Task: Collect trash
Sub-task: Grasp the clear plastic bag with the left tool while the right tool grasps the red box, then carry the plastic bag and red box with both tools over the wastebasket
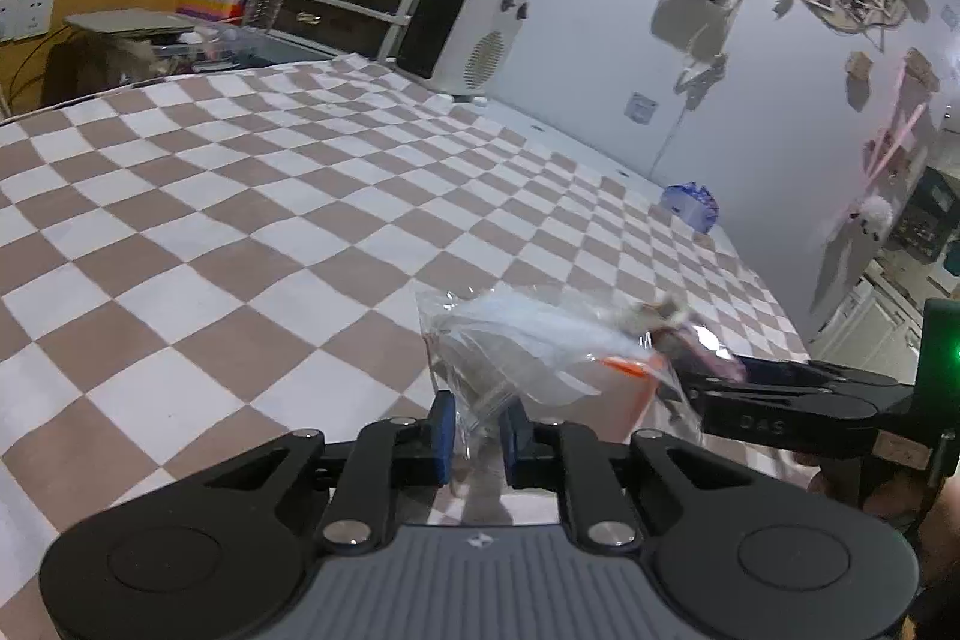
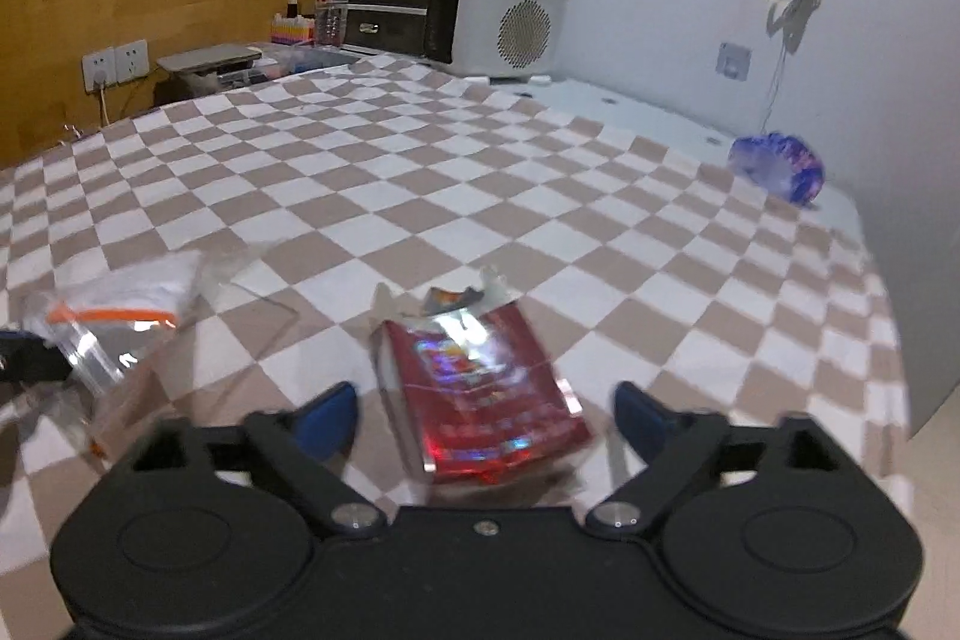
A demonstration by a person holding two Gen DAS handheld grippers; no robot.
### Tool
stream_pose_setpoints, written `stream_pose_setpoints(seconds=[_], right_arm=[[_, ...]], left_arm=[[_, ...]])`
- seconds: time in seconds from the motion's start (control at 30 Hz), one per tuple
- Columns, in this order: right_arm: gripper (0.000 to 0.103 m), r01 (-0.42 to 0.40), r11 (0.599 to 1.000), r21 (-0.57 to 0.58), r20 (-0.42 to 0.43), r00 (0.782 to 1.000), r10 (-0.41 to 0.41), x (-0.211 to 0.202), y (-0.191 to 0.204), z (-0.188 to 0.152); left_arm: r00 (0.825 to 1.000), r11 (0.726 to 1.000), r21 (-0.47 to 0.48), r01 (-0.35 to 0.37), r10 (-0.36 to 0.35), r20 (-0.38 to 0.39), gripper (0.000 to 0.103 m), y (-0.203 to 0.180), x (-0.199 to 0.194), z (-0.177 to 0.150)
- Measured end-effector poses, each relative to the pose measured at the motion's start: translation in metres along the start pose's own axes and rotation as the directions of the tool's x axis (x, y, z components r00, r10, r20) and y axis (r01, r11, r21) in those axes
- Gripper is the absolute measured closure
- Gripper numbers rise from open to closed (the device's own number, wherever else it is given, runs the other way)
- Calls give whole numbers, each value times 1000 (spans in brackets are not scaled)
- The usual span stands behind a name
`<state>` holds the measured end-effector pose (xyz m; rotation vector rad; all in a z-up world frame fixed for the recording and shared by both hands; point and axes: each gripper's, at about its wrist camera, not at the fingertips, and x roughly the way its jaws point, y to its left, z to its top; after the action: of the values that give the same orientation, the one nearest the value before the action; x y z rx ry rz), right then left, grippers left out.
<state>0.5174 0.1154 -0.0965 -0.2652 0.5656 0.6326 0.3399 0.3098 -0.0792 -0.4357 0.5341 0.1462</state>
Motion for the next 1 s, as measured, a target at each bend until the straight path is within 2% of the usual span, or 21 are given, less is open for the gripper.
stream_pose_setpoints(seconds=[0.03, 0.07, 0.23, 0.53, 0.77, 1.0], right_arm=[[35, -5, 1000, -5, 9, 1000, 5, -2, 3, 0], [41, -14, 1000, -12, 14, 1000, 14, -5, 7, -2], [45, -13, 1000, 28, 6, 1000, 13, -18, 20, -11], [47, 16, 990, 143, 11, 1000, -18, -59, 27, -38], [48, 150, 972, 181, 21, 987, -157, -83, 39, -52], [48, 176, 947, 267, 21, 982, -188, -114, 38, -72]], left_arm=[[1000, 1000, 5, 7, -7, 1, 90, -1, 0, 0], [1000, 1000, 8, 12, -12, 2, 90, -2, 0, 0], [1000, 1000, -15, 17, -17, 6, 91, 1, -2, 0], [999, 1000, 6, 21, -21, 30, 93, -1, -10, -1], [997, 1000, 10, 24, -25, 74, 94, -3, -23, -3], [994, 1000, 18, 13, -15, 113, 94, -7, -35, -6]])
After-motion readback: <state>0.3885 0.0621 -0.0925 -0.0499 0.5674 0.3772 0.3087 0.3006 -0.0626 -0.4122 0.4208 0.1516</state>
